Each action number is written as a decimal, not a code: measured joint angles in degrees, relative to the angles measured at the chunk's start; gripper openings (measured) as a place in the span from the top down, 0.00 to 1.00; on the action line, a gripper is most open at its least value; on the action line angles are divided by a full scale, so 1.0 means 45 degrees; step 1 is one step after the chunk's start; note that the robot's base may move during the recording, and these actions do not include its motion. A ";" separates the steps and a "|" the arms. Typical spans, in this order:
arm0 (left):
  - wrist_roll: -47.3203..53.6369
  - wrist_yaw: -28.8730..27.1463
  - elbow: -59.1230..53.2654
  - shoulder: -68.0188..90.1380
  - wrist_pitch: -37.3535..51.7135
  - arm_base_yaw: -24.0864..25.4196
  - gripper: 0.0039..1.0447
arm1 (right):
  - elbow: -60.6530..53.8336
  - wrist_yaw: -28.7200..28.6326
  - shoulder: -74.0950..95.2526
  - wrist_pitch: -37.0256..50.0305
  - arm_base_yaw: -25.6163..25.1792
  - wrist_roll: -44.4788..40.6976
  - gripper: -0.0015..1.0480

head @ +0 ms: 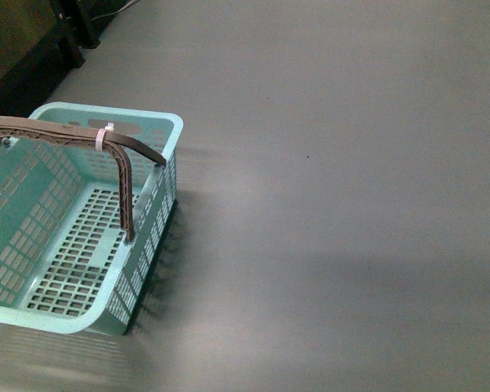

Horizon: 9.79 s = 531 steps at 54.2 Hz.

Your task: Pick mango and avocado into basket

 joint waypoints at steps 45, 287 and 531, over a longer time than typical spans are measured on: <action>-0.2351 -0.1972 0.7422 1.3002 0.4537 -0.1535 0.08 | 0.0000 0.0000 0.0000 0.0000 0.0000 -0.0005 0.08; -0.5634 -0.3541 0.5319 -0.3201 -0.5595 -0.2856 0.87 | 0.0005 0.0019 0.0000 0.0000 0.0000 0.0000 0.08; -0.5702 -0.3546 0.5294 -0.3201 -0.5610 -0.2841 0.87 | 0.0005 0.0010 -0.0005 -0.0005 0.0005 0.0000 0.08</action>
